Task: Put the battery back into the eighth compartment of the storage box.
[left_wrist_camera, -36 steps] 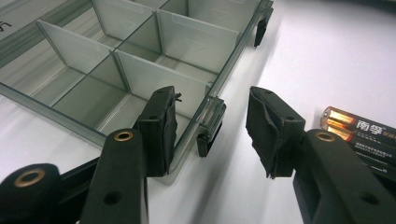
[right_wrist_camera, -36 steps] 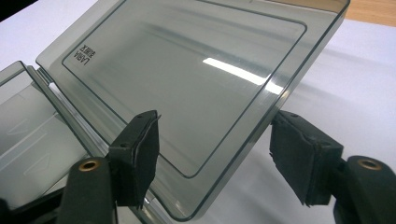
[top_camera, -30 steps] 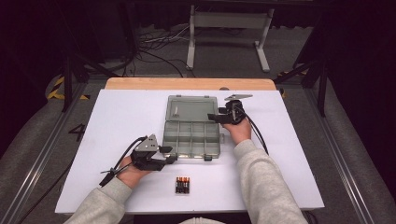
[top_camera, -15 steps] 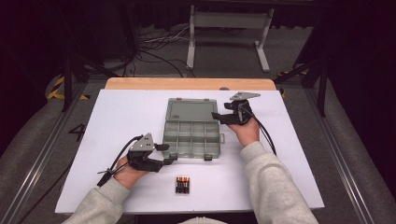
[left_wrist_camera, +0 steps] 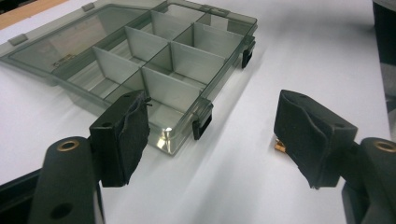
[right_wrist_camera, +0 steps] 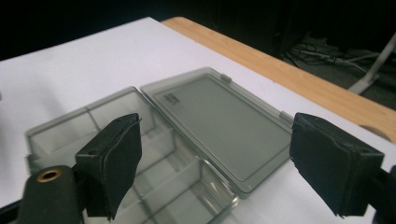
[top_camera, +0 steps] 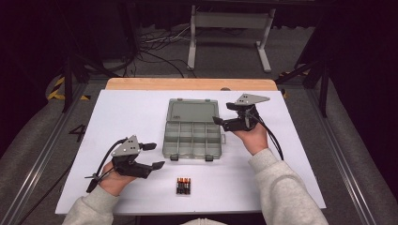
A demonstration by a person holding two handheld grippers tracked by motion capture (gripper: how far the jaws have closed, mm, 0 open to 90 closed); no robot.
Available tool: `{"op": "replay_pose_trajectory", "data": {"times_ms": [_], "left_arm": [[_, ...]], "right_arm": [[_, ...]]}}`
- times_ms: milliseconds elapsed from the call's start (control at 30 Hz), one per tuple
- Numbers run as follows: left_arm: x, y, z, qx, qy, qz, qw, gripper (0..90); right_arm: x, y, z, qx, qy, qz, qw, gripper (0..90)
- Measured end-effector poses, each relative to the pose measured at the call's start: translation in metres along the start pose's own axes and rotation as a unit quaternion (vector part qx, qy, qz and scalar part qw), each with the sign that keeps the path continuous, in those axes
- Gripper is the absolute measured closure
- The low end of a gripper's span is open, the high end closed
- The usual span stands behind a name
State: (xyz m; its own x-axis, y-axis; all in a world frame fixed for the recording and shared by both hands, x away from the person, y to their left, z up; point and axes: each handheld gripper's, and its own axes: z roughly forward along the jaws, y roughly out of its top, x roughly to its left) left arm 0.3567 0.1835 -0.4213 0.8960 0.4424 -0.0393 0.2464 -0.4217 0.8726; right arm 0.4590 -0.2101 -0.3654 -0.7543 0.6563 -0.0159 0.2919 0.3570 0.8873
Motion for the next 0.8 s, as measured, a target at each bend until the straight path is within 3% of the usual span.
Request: {"op": "replay_pose_trajectory", "data": {"times_ms": [233,533,800], "left_arm": [[0.005,-0.007,-0.021,-0.011,0.014,-0.008,0.9998,21.6],[0.004,-0.012,-0.03,-0.014,0.027,-0.016,0.9994,18.2],[0.006,-0.017,-0.036,-0.019,0.032,-0.027,0.9989,18.3]], "right_arm": [[0.023,0.009,-0.022,-0.014,0.011,-0.042,0.999,15.5],[0.045,0.01,-0.035,-0.034,0.048,-0.05,0.9971,12.5],[0.059,0.008,-0.045,-0.048,0.061,-0.056,0.9954,11.0]]}}
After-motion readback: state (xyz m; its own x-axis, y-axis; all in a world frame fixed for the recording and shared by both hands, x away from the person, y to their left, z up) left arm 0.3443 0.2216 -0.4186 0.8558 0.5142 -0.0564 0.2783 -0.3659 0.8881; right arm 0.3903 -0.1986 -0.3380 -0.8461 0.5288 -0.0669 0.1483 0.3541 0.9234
